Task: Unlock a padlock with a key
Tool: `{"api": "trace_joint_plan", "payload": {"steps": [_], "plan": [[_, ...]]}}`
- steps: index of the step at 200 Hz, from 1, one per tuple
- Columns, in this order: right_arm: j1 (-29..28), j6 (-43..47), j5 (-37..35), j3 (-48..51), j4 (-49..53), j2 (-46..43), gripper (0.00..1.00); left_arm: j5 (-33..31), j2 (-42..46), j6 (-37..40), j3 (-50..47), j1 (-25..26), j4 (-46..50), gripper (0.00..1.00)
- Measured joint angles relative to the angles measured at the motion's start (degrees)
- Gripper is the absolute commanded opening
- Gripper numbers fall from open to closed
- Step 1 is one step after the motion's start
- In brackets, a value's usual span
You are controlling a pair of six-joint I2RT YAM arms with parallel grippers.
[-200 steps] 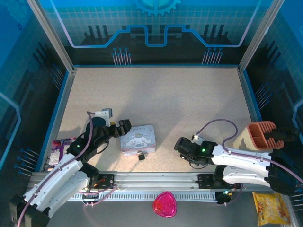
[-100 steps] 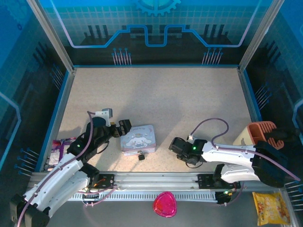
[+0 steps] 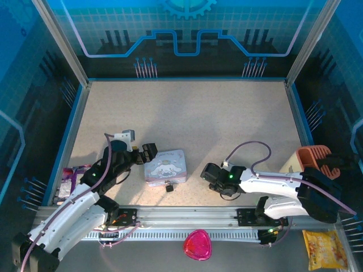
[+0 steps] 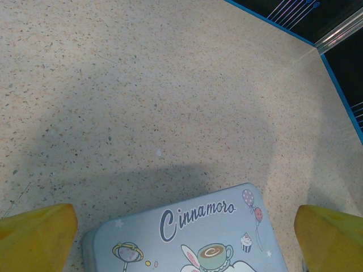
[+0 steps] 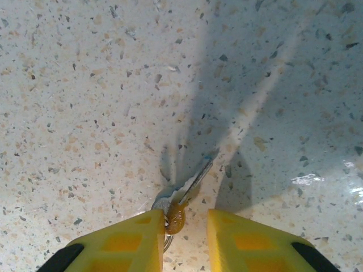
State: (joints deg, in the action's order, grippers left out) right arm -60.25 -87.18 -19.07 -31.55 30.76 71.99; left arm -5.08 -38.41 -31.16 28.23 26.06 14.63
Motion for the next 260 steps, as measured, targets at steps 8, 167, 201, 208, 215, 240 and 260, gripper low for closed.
{"api": "trace_joint_plan", "payload": {"steps": [8, 167, 201, 208, 215, 240, 260], "plan": [[0.0, 0.1, 0.0, 0.0, 0.0, 0.0, 0.30, 0.0, 0.0, 0.0, 0.0, 0.0, 0.0, 0.99], [0.6, 1.5, 0.1, -0.8, -3.9, 2.1, 0.28, 0.0, 0.0, 0.0, 0.0, 0.0, 0.0, 0.99], [1.0, 2.2, 0.2, -0.8, -4.7, 3.2, 0.24, 0.0, 0.0, 0.0, 0.0, 0.0, 0.0, 0.99], [1.1, 2.3, 0.3, -0.9, -4.6, 3.3, 0.23, 0.0, 0.0, 0.0, 0.0, 0.0, 0.0, 0.99], [1.1, 2.4, 0.3, -1.1, -4.4, 3.4, 0.22, 0.0, 0.0, 0.0, 0.0, 0.0, 0.0, 0.99], [1.2, 3.6, 0.2, -2.0, -3.1, 4.3, 0.16, 0.0, 0.0, 0.0, 0.0, 0.0, 0.0, 0.99], [1.2, 4.3, 0.2, -3.0, -2.8, 5.1, 0.12, 0.0, 0.0, 0.0, 0.0, 0.0, 0.0, 0.99]]}}
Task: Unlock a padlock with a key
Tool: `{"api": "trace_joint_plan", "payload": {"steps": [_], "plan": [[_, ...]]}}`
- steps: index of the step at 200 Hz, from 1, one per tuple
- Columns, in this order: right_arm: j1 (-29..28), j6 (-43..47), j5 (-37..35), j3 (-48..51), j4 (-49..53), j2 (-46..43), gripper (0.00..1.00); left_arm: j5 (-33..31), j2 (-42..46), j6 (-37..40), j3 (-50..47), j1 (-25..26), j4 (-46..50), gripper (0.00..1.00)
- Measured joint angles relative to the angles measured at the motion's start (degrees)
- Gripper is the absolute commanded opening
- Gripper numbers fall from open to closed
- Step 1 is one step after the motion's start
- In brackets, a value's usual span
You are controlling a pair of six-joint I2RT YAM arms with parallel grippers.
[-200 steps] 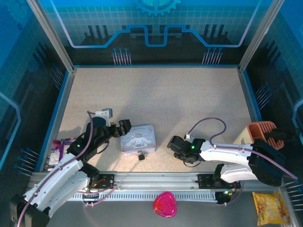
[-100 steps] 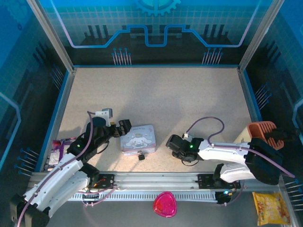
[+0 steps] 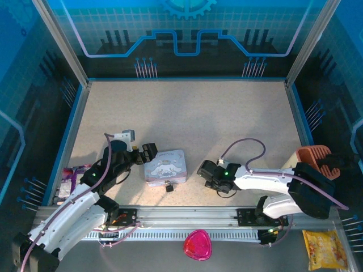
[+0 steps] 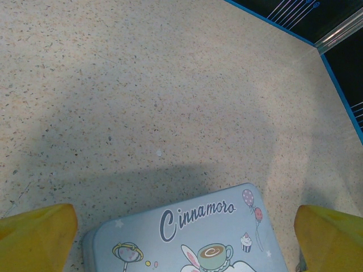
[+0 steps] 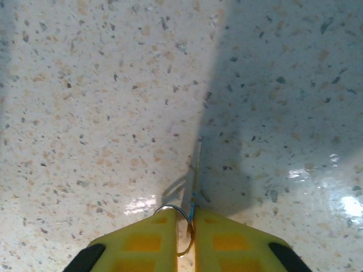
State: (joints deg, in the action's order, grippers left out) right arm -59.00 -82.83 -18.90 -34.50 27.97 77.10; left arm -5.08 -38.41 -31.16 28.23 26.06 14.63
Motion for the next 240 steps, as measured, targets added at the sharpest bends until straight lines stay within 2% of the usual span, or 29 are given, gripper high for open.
{"api": "trace_joint_plan", "payload": {"steps": [45, 58, 104, 134, 187, 204, 240], "plan": [[0.2, 1.7, -0.3, -1.8, 0.4, 0.5, 0.00, 0.0, 0.0, 0.0, 0.0, 0.0, 0.0, 0.99], [0.2, 3.0, -0.6, -2.3, 1.3, 0.5, 0.00, 0.0, -0.1, 0.0, 0.0, 0.0, 0.0, 0.99], [0.2, 17.3, -2.9, -5.7, 0.7, -3.7, 0.00, 1.1, -4.3, -0.9, 2.1, 0.0, 0.3, 0.99], [0.2, 31.1, -2.4, -5.4, -6.6, -8.3, 0.00, 4.0, -7.9, -3.3, 6.4, 0.0, 0.4, 0.99], [0.3, 51.3, 0.9, 1.3, -29.0, -13.3, 0.00, 13.7, -14.5, -8.7, 11.8, 0.9, -3.1, 0.98], [1.1, 55.5, 3.3, 1.6, -33.9, -12.4, 0.00, 15.1, -16.4, -9.5, 12.3, 2.4, -4.3, 0.92], [3.2, 60.5, 8.9, 1.2, -42.1, -9.4, 0.00, 16.0, -23.0, -10.8, 14.9, 6.5, -6.3, 0.74]]}}
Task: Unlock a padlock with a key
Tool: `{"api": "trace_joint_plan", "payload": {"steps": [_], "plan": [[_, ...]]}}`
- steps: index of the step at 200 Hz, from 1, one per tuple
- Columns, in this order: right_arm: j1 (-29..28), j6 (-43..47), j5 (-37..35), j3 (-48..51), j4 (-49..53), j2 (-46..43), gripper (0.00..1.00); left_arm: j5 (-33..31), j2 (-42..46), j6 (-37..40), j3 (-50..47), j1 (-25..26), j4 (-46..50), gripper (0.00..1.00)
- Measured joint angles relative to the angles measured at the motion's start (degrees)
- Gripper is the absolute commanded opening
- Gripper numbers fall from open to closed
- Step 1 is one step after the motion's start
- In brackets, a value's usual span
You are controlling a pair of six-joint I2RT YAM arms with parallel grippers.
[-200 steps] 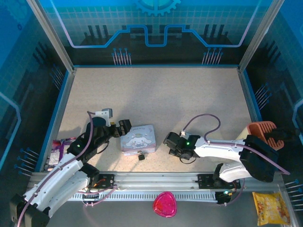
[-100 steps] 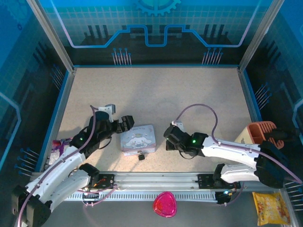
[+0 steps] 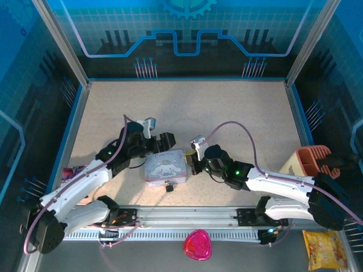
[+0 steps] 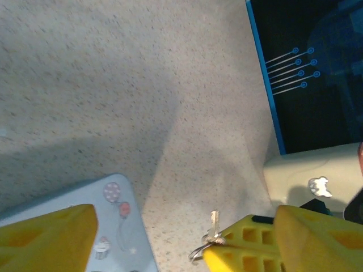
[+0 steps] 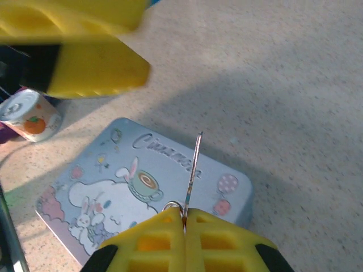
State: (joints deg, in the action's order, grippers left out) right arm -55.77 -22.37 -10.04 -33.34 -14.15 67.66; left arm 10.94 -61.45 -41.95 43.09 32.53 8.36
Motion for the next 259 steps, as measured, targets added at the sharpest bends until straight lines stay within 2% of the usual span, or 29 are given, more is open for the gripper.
{"api": "trace_joint_plan", "payload": {"steps": [48, 78, 167, 219, 246, 259], "plan": [[1.8, 1.0, 5.5, 0.0, -6.9, 2.0, 0.00, 0.0, -4.2, -0.2, 2.8, 3.3, -1.4, 0.63], [2.6, 1.0, 7.3, 0.0, -9.2, 2.4, 0.00, -0.2, -6.5, -0.2, 4.3, 4.3, -1.4, 0.53], [4.1, 0.9, 8.2, 0.4, -11.5, 2.8, 0.00, -3.0, -8.0, -1.7, 6.4, 5.3, -0.5, 0.18], [4.2, 0.8, 8.6, 0.4, -11.5, 3.0, 0.00, -4.3, -8.0, -2.5, 6.4, 5.3, 0.3, 0.03], [4.9, -0.4, 9.4, 0.4, -11.5, 3.0, 0.00, -4.7, -8.1, -3.6, 6.4, 5.4, 0.2, 0.00], [6.2, -2.3, 11.3, 0.9, -12.6, 3.0, 0.16, -5.2, -8.1, -4.8, 6.4, 5.4, -0.3, 0.00]]}}
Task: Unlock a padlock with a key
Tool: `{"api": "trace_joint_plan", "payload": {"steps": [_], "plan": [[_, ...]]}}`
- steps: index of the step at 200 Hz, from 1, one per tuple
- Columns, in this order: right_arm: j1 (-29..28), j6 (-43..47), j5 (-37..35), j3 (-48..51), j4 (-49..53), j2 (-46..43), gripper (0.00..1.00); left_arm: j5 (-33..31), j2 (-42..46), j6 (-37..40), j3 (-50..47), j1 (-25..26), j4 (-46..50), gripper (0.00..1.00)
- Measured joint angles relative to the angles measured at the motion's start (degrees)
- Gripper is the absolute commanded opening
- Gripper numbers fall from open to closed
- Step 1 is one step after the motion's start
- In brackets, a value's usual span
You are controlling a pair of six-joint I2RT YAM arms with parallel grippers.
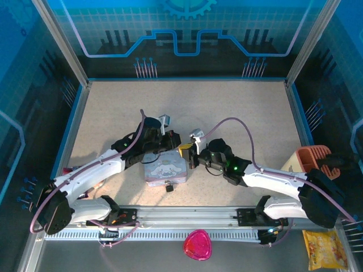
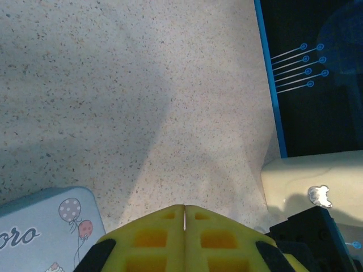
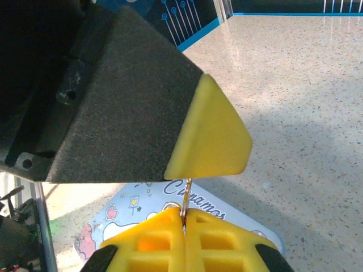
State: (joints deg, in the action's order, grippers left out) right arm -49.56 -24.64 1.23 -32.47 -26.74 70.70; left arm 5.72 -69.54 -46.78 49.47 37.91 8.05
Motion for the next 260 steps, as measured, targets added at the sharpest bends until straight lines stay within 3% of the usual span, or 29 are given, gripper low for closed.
{"api": "trace_joint_plan", "payload": {"steps": [7, 17, 46, 70, 146, 260], "plan": [[1.2, -1.6, 1.5, 0.7, -1.6, 0.0, 0.26, -0.4, 0.0, -1.2, 0.0, 0.1, -0.8, 0.00], [3.4, -4.8, 3.7, 2.1, -4.3, -0.1, 0.33, -1.4, 0.1, -3.0, 0.0, 0.2, -1.5, 0.00], [9.1, -11.9, 7.9, 4.5, -10.0, -0.1, 0.38, -6.4, 0.9, -12.8, -0.2, 0.2, -0.9, 0.00], [9.8, -15.8, 8.3, 6.5, -17.7, 0.1, 0.41, -9.4, 1.9, -21.8, -0.8, 0.2, -0.2, 0.00], [9.9, -21.7, 11.8, 9.5, -45.8, 13.4, 0.36, -10.0, 1.9, -34.0, -0.9, 0.2, -0.8, 0.00], [8.2, -19.9, 16.8, 6.5, -47.8, 16.2, 0.33, -8.6, 2.2, -35.9, -0.9, 0.5, -1.1, 0.00]]}}
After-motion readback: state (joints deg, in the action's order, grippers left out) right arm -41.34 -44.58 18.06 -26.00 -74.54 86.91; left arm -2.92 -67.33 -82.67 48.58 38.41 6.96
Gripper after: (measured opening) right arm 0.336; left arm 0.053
